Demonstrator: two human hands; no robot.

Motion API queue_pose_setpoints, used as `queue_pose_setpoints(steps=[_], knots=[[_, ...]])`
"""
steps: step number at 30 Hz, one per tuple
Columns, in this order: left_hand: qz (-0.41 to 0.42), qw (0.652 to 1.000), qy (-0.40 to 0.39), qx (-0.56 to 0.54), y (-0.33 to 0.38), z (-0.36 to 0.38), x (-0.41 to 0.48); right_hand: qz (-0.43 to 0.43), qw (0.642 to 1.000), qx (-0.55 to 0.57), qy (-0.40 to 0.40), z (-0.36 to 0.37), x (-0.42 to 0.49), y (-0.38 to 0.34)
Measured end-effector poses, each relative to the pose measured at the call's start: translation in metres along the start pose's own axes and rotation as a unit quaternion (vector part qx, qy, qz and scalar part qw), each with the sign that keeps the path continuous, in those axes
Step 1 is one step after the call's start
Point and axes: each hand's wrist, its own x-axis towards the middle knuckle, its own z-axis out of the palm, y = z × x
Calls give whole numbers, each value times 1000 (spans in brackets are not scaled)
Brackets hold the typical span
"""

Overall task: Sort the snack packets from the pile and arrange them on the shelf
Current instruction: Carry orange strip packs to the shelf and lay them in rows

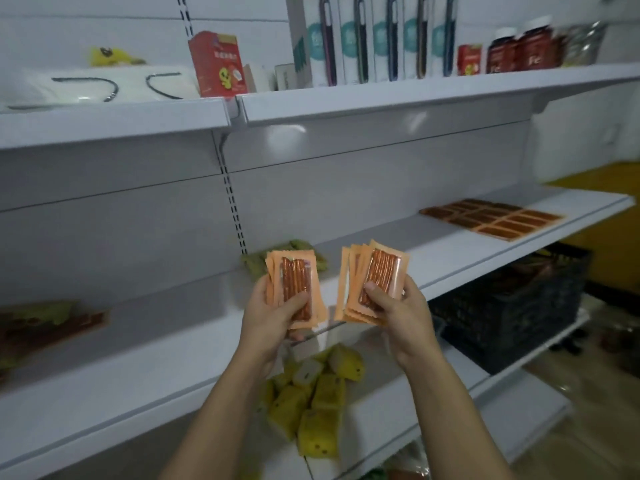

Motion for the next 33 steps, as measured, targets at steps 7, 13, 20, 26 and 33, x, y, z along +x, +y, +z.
queue_pose_setpoints(steps=[7,13,20,26,33], knots=[[24,997,-74,-4,-14,103,-10,-67,995,-36,72,-110,-10,-52],[6,989,-145,-19,-33,187,-27,-104,976,-59,180,-200,-35,-87],[-24,971,-233,-53,-50,261,-38,-119,955,-86,256,-258,-58,-105],[-39,955,-287,-65,-65,322,-31,-118,947,-99,283,-287,-49,-111],[-46,942,-324,-77,-83,400,11,-120,941,-113,296,-330,7,-120]])
